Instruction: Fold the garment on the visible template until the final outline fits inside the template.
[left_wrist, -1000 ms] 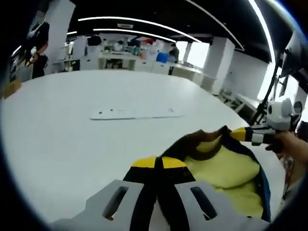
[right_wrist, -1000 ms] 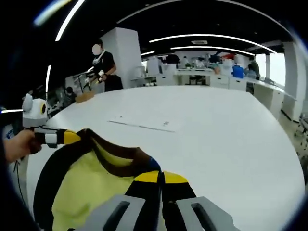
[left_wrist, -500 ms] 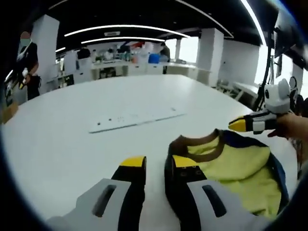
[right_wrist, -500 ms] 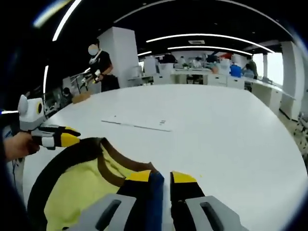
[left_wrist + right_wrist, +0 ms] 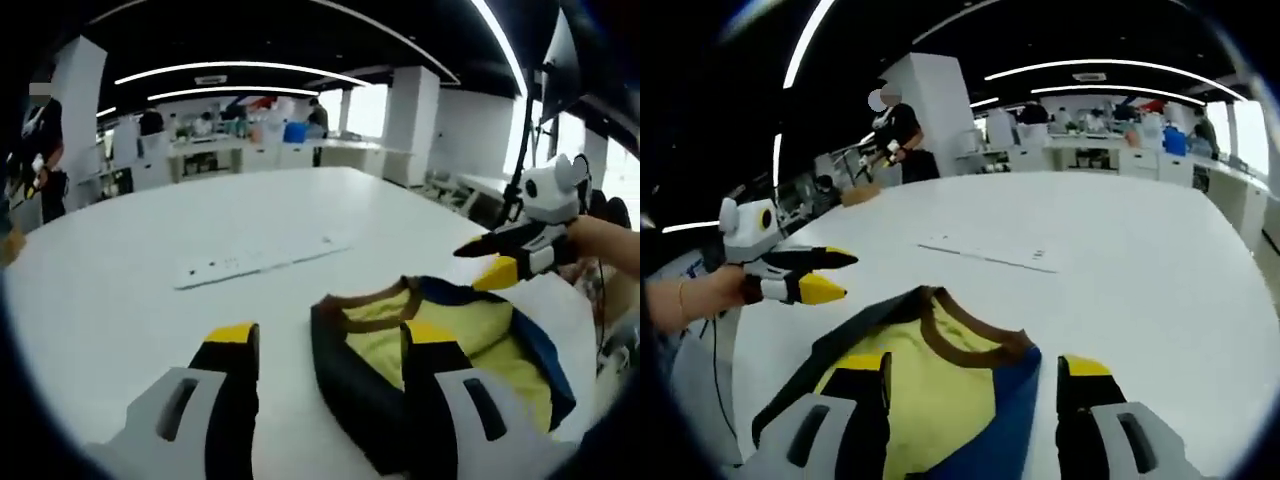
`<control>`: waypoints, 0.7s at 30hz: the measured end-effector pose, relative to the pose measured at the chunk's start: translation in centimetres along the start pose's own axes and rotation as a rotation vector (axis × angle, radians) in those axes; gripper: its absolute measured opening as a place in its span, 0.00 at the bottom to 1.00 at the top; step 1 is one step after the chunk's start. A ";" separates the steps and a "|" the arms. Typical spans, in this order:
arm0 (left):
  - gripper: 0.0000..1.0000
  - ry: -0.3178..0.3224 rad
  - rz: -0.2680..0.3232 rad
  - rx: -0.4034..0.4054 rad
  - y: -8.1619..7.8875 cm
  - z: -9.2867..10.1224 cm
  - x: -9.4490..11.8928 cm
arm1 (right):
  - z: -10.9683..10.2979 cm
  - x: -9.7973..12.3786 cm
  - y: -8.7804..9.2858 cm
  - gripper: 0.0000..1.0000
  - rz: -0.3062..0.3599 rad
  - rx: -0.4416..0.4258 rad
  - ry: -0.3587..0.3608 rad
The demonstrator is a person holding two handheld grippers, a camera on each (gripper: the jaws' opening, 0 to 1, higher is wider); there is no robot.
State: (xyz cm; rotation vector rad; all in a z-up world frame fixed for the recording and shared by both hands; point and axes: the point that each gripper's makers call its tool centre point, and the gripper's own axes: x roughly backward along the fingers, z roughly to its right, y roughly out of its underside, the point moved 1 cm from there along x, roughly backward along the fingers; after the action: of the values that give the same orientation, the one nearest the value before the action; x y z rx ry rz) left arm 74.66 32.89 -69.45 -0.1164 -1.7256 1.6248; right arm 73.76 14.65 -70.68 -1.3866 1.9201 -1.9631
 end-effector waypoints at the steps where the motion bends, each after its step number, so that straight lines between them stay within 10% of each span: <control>1: 0.60 0.007 -0.007 -0.013 0.1 0.3 0.3 | -0.4 0.3 0.0 0.73 -0.002 0.007 -0.008; 21: 0.80 0.159 0.017 -0.068 1.2 6.9 8.2 | -7.4 7.5 4.6 0.88 -0.092 0.133 -0.202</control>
State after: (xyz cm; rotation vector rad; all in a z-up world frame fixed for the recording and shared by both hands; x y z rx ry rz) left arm 64.41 31.86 -66.26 -0.2859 -1.6614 1.5266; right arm 62.36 14.83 -69.13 -1.5925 1.6367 -1.8663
